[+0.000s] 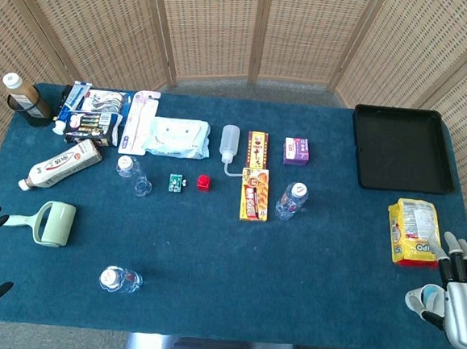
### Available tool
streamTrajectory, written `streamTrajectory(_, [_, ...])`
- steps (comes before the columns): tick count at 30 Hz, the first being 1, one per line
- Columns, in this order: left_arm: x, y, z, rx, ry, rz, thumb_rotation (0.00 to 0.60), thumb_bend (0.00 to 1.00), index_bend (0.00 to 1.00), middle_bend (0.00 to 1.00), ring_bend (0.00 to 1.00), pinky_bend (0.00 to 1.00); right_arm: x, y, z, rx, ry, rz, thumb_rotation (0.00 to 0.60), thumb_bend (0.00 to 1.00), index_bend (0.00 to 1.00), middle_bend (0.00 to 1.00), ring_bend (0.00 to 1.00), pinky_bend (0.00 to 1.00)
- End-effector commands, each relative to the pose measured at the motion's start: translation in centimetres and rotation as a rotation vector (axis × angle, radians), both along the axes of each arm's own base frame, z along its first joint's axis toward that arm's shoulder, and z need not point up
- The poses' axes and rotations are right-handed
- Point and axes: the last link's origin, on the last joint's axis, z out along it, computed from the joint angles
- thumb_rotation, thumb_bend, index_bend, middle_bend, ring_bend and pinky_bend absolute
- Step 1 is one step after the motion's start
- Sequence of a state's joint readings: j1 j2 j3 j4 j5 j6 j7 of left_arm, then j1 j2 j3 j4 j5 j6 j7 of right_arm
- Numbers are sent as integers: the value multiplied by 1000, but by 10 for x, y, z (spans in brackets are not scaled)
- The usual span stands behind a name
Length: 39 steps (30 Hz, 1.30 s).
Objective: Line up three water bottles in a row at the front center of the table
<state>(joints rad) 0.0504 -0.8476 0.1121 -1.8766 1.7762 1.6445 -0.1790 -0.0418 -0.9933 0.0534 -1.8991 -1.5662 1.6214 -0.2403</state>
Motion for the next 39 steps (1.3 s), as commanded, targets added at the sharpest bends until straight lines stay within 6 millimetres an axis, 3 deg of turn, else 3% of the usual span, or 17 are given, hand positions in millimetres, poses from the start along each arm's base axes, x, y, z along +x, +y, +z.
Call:
streamTrajectory(1, [0, 0, 0, 1, 0, 1, 600, 35, 0, 0, 0, 0, 0, 0, 0, 3, -8, 5, 600, 0, 128, 46, 21, 0])
streamTrajectory(11, [1, -1, 4, 14, 0, -10, 600, 35, 0, 0, 0, 0, -2, -3, -4, 47, -38, 12, 600, 0, 128, 47, 26, 1])
streamTrajectory(17, [-3, -2, 16, 11, 16, -17, 600, 38, 0, 0, 0, 0, -2, -14, -14, 78, -60, 35, 600, 0, 126, 69, 57, 44])
streamTrajectory(22, [-8, -2, 25, 35, -20, -1, 600, 39, 0, 0, 0, 0, -3, -42, -24, 128, -124, 72, 600, 0, 125, 87, 75, 76])
streamTrajectory(30, [-10, 3, 24, 23, -31, 13, 600, 39, 0, 0, 0, 0, 11, -107, -39, 249, -395, 150, 600, 0, 125, 110, 109, 128])
streamTrajectory(39, [-10, 9, 17, -2, -12, 30, 600, 39, 0, 0, 0, 0, 26, -173, -77, 381, -594, 130, 600, 0, 126, 113, 113, 129])
